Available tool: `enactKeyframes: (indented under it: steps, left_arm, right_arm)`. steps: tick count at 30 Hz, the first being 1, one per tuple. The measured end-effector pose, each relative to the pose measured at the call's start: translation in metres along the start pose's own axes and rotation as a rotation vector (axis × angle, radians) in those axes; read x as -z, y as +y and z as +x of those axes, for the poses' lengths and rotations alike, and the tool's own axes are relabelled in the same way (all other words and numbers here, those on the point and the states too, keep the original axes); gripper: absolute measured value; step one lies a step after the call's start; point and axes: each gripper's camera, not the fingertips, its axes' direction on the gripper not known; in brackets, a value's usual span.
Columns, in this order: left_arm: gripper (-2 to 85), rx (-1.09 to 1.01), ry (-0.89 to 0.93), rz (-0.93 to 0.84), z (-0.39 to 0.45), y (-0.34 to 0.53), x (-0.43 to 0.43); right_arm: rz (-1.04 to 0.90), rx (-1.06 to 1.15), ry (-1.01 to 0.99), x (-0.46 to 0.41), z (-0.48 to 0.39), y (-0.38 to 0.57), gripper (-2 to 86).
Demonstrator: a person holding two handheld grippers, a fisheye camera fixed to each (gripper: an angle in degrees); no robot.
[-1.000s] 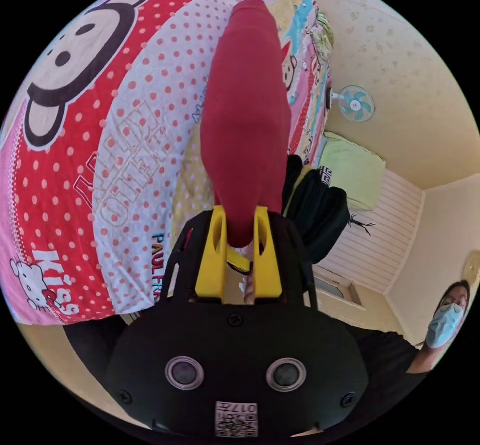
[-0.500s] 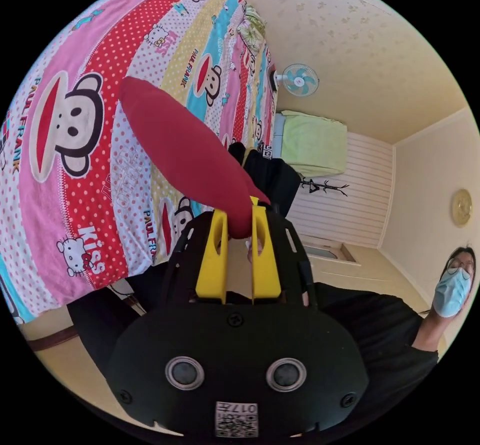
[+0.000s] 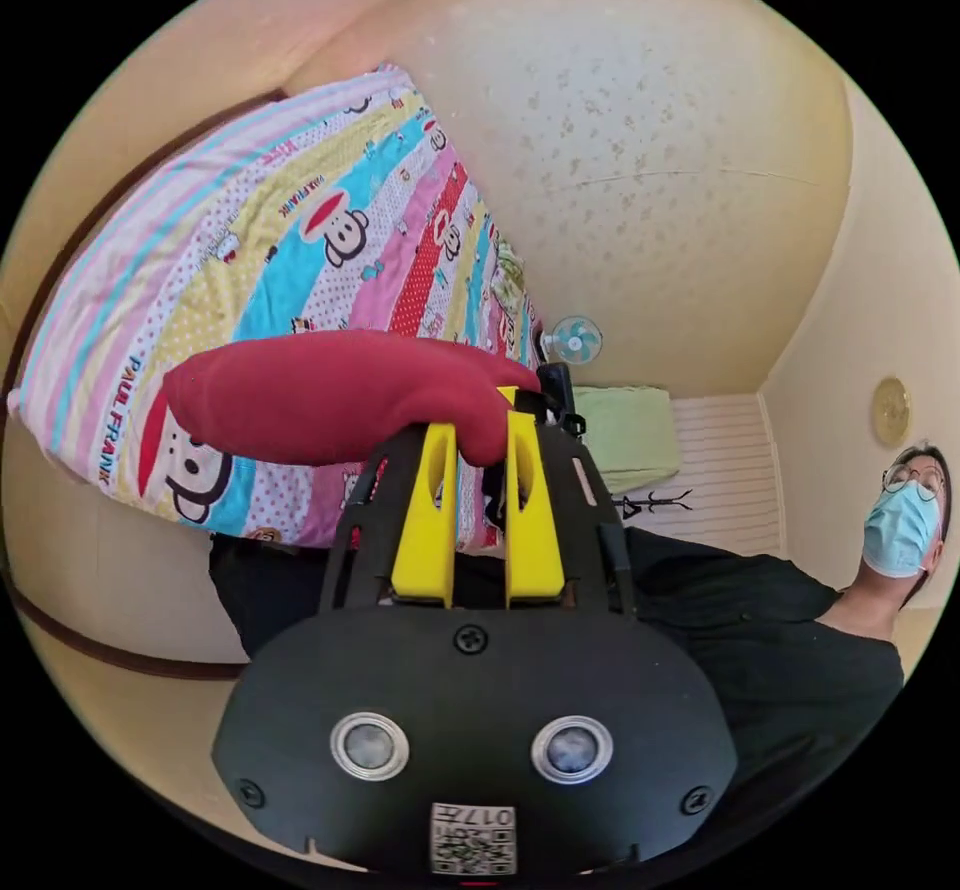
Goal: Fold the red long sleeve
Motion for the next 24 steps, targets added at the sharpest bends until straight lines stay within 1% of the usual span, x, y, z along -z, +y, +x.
enactKeyframes:
  steps: [3, 5, 6, 8, 9, 10, 11, 12, 13, 14, 15, 16, 17, 18, 19, 20, 21, 22, 23, 24]
  left_arm:
    - [8.0, 0.018, -0.037, 0.059, -0.012, -0.011, 0.025]
    - [8.1, 0.084, -0.058, 0.054, -0.036, -0.018, 0.019]
    - [8.4, 0.154, -0.081, 0.042, -0.059, -0.022, 0.006]
    - [8.7, 0.302, -0.169, -0.008, -0.102, -0.024, -0.019]
    - [8.5, 0.403, -0.265, -0.075, -0.134, -0.024, -0.038]
    - [7.9, 0.458, -0.395, -0.153, -0.165, -0.021, -0.056]
    - [7.2, 0.464, -0.472, -0.200, -0.179, -0.019, -0.065]
    - [5.8, 0.465, -0.633, -0.325, -0.208, -0.011, -0.084]
    - [3.0, 0.493, -0.766, -0.516, -0.242, 0.006, -0.104]
    - [1.6, 0.525, -0.803, -0.632, -0.259, 0.019, -0.114]
    - [0.8, 0.619, -0.819, -0.886, -0.292, 0.050, -0.130]
    - [0.3, 0.716, -0.816, -1.098, -0.313, 0.082, -0.136]
    - [0.1, 0.762, -0.814, -1.183, -0.320, 0.095, -0.136]
    - [-0.2, 0.855, -0.783, -1.309, -0.329, 0.117, -0.134]
    - [-0.4, 0.953, -0.684, -1.390, -0.334, 0.131, -0.135]
    - [-0.4, 1.002, -0.607, -1.418, -0.334, 0.135, -0.137]
    - [-0.5, 1.094, -0.425, -1.458, -0.333, 0.139, -0.145]
    - [-0.6, 1.160, -0.239, -1.490, -0.329, 0.134, -0.159]
    - [-0.7, 1.171, -0.162, -1.502, -0.325, 0.127, -0.167]
    - [-0.7, 1.138, -0.067, -1.529, -0.318, 0.104, -0.186]
  right_arm:
    - [-0.048, 0.046, 0.029, -0.044, -0.020, -0.044, 8.1]
    - [-0.069, -0.027, 0.069, -0.069, -0.002, -0.068, 8.4]
    - [-0.075, -0.051, 0.086, -0.074, 0.007, -0.073, 8.4]
    - [-0.115, -0.150, 0.218, -0.084, 0.049, -0.080, 7.7]
    - [-0.136, -0.173, 0.268, -0.083, 0.060, -0.079, 7.3]
    - [-0.179, -0.223, 0.364, -0.078, 0.079, -0.072, 6.1]
    - [-0.214, -0.274, 0.448, -0.067, 0.095, -0.060, 4.7]
    - [-0.226, -0.295, 0.485, -0.060, 0.101, -0.052, 4.1]
    - [-0.247, -0.327, 0.553, -0.042, 0.109, -0.032, 3.0]
    - [-0.268, -0.357, 0.630, -0.022, 0.116, -0.007, 2.3]
    - [-0.282, -0.378, 0.674, -0.012, 0.120, 0.007, 2.0]
    - [-0.325, -0.445, 0.778, 0.007, 0.128, 0.039, 1.6]
    - [-0.389, -0.553, 0.887, 0.025, 0.138, 0.077, 1.2]
    - [-0.427, -0.623, 0.933, 0.033, 0.144, 0.098, 1.1]
    - [-0.504, -0.798, 1.000, 0.049, 0.154, 0.147, 0.9]
    - [-0.579, -0.986, 1.018, 0.061, 0.159, 0.199, 0.7]
    - [-0.621, -1.072, 1.014, 0.065, 0.160, 0.226, 0.7]
    - [-0.706, -1.222, 1.007, 0.068, 0.155, 0.277, 0.6]
    - [-0.764, -1.320, 1.014, 0.065, 0.142, 0.321, 0.5]
    - [-0.781, -1.349, 1.018, 0.062, 0.133, 0.339, 0.5]
